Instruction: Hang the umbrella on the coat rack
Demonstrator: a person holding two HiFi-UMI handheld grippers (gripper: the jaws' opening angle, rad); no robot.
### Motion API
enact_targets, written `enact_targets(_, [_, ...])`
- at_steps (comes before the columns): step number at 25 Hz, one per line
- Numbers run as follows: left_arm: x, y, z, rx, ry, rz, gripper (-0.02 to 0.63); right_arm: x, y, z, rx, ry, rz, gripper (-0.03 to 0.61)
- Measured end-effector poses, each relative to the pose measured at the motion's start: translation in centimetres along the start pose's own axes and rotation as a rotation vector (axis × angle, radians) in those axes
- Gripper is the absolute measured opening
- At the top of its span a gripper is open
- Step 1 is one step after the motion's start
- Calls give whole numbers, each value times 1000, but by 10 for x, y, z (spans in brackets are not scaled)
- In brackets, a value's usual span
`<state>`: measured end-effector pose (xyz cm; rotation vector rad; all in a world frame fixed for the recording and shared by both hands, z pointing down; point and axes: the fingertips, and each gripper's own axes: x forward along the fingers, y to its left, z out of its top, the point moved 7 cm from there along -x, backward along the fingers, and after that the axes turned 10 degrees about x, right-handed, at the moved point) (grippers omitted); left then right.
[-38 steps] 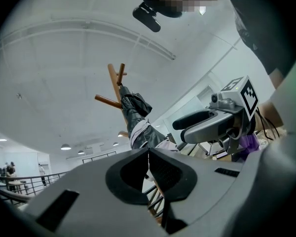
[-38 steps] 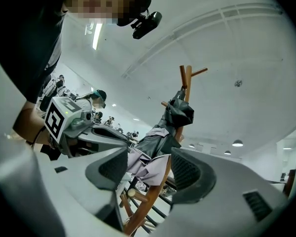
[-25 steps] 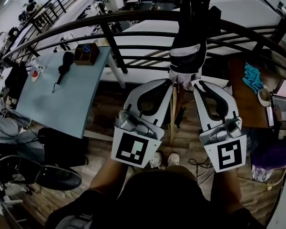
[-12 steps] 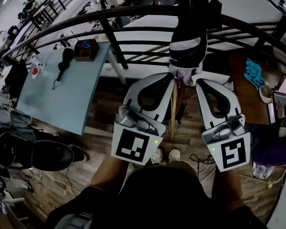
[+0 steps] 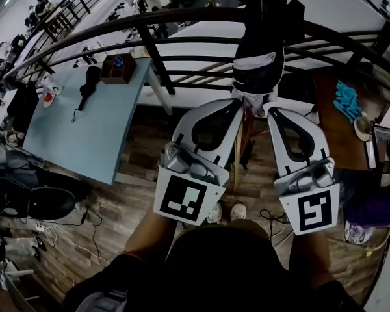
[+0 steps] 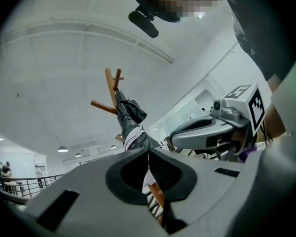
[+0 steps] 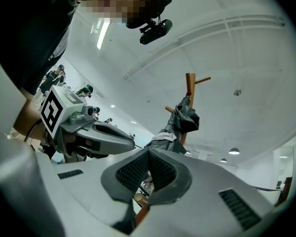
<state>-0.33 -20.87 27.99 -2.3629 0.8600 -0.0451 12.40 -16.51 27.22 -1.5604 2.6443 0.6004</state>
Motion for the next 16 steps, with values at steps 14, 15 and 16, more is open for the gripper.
enact_targets(14, [-2,6,-6,-19,-5,2,13,9,5,-2,5,16,9,28])
enact_targets(15, [-3,7,-7,-18,-5,1,13,10,6,-2,6,19,10,28])
enact_targets(16, [-3,8,-7,-17,-5,-1,13,11,6,-2,7,21,10,28])
